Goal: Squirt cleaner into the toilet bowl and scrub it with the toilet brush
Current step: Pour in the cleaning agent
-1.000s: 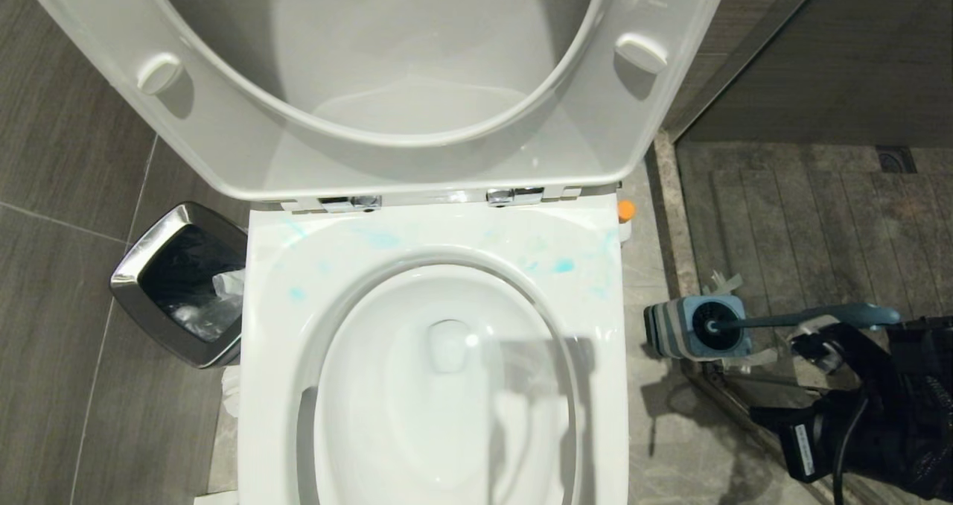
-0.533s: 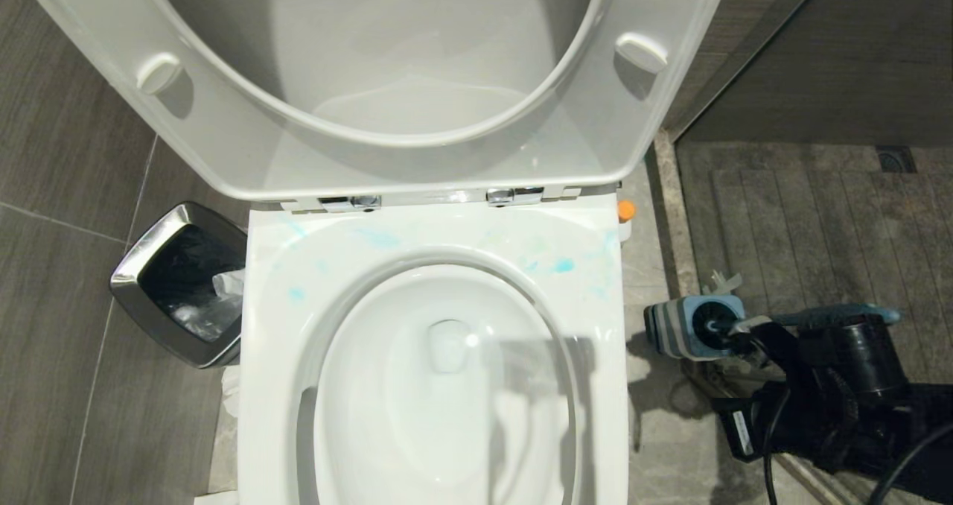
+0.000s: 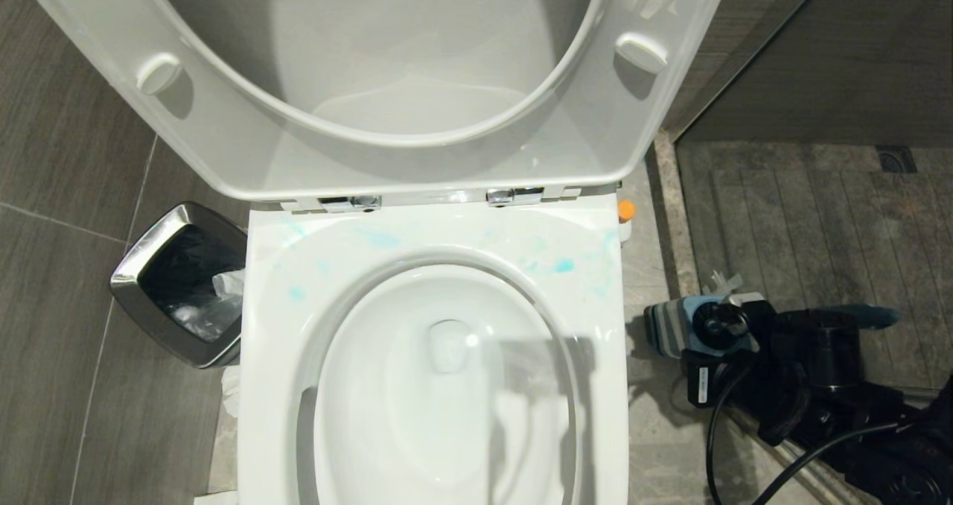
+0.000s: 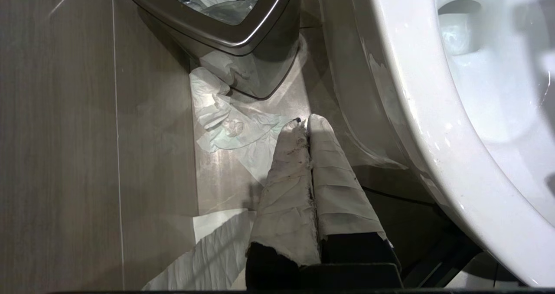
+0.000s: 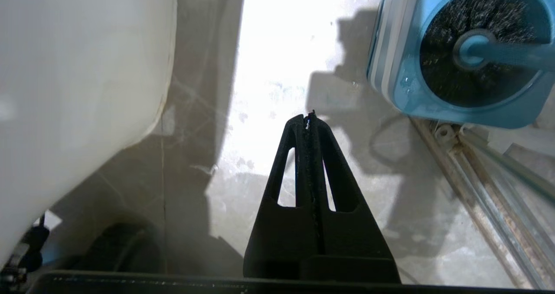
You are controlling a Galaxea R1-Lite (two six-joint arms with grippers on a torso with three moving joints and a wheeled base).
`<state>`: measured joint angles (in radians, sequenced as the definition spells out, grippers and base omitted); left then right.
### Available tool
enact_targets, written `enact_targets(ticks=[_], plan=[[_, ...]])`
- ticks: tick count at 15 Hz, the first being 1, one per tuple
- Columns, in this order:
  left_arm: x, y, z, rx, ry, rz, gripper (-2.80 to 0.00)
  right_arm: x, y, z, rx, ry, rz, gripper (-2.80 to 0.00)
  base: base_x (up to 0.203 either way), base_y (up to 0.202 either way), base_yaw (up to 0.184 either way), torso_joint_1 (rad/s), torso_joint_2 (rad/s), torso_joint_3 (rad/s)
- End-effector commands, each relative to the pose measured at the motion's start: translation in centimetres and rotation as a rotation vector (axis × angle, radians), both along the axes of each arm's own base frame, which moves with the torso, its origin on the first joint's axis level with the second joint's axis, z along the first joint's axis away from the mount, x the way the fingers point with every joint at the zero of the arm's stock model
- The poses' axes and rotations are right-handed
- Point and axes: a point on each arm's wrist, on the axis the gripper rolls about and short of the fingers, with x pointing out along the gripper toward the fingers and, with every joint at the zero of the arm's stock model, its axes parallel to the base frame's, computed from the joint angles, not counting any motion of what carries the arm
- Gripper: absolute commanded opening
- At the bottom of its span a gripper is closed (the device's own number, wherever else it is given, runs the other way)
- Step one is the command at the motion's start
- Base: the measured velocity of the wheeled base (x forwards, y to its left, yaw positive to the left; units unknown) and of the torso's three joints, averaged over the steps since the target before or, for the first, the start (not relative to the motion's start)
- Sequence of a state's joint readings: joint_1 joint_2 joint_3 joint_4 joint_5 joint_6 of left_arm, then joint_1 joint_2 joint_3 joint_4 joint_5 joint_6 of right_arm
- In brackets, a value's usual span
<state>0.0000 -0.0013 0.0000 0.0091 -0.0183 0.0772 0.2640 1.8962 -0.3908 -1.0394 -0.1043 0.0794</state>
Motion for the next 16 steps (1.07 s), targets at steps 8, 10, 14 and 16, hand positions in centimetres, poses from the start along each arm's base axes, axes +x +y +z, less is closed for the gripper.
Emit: enact_targets(ticks=[8, 10, 14, 16], plan=[[0.0, 0.0, 0.0, -0.002, 0.001, 0.001, -2.8, 0.9, 0.4, -5.1, 0.025, -0.085, 0.033, 0.0, 0.0, 0.0, 0.0, 0.0, 0.0, 0.0], [0.0, 0.0, 0.0, -0.002, 0.001, 0.001, -2.8, 0.5, 0.3, -5.4, 0.024, -0.068, 0.036, 0.0, 0.0, 0.0, 0.0, 0.0, 0.0, 0.0], [0.0, 0.0, 0.0, -0.002, 0.001, 0.001, -2.8, 2.3, 0.8, -5.0, 0.036, -0.132, 0.032, 0.0, 0.0, 0.0, 0.0, 0.0, 0.0, 0.0], [0.0, 0.0, 0.0, -0.002, 0.001, 0.001, -2.8, 3.3, 1.0, -5.8, 0.032, -0.131, 0.031, 0.0, 0.0, 0.0, 0.0, 0.0, 0.0, 0.0]])
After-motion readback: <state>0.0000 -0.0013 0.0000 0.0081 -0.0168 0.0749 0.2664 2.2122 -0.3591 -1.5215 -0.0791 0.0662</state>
